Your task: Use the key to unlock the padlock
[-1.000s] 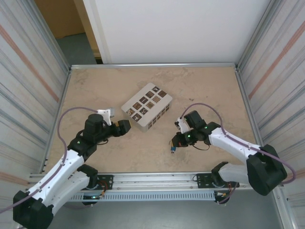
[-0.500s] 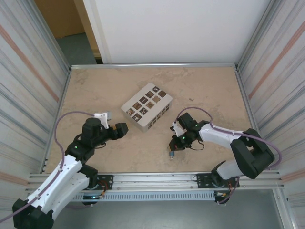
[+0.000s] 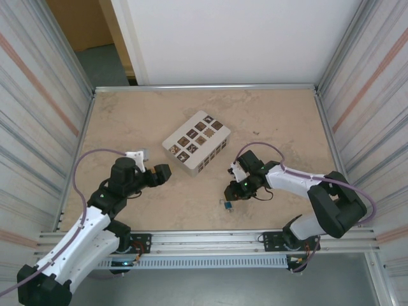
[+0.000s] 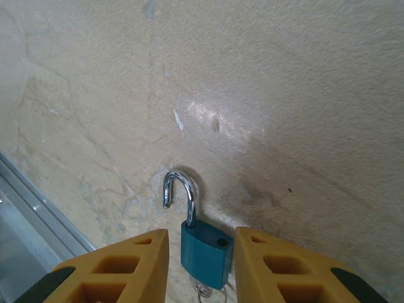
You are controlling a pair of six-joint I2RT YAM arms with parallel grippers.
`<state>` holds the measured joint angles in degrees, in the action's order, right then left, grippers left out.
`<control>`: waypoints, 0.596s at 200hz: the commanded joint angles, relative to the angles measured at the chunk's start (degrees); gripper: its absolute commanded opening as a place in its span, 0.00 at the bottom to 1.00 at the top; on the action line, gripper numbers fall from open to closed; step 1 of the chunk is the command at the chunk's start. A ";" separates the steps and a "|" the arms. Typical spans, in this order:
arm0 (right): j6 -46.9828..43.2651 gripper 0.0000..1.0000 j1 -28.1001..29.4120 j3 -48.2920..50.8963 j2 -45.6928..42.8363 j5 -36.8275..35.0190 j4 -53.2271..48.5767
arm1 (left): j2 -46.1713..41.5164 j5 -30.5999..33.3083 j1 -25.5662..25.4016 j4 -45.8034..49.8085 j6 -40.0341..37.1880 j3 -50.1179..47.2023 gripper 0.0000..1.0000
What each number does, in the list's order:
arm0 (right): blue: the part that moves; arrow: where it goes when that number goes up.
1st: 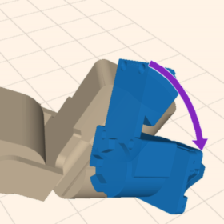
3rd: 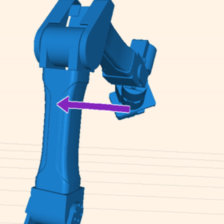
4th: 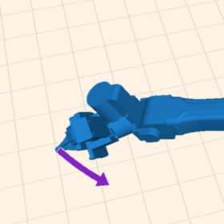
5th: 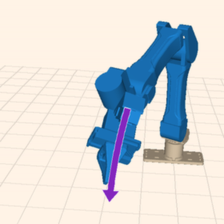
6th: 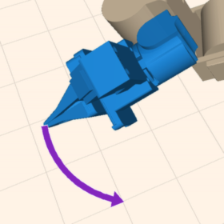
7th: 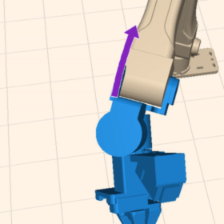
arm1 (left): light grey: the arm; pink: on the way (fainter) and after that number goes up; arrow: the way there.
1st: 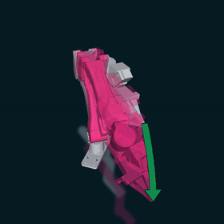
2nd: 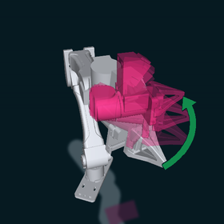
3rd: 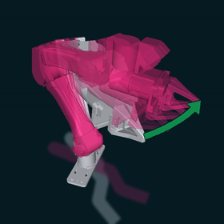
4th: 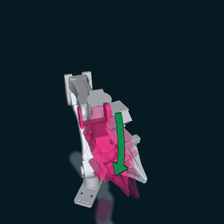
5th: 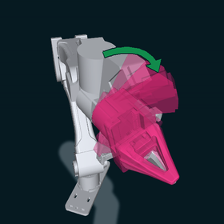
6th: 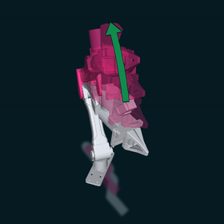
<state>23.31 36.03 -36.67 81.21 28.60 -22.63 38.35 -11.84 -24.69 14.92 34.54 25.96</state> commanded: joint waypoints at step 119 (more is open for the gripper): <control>-4.65 0.56 -10.15 -1.50 -24.06 -8.09 -8.66 | 0.23 4.57 2.45 2.14 1.73 2.83 0.83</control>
<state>20.62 27.57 -36.67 60.23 21.89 -28.84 38.70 -8.36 -22.81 17.76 34.94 27.75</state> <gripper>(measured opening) 0.551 0.826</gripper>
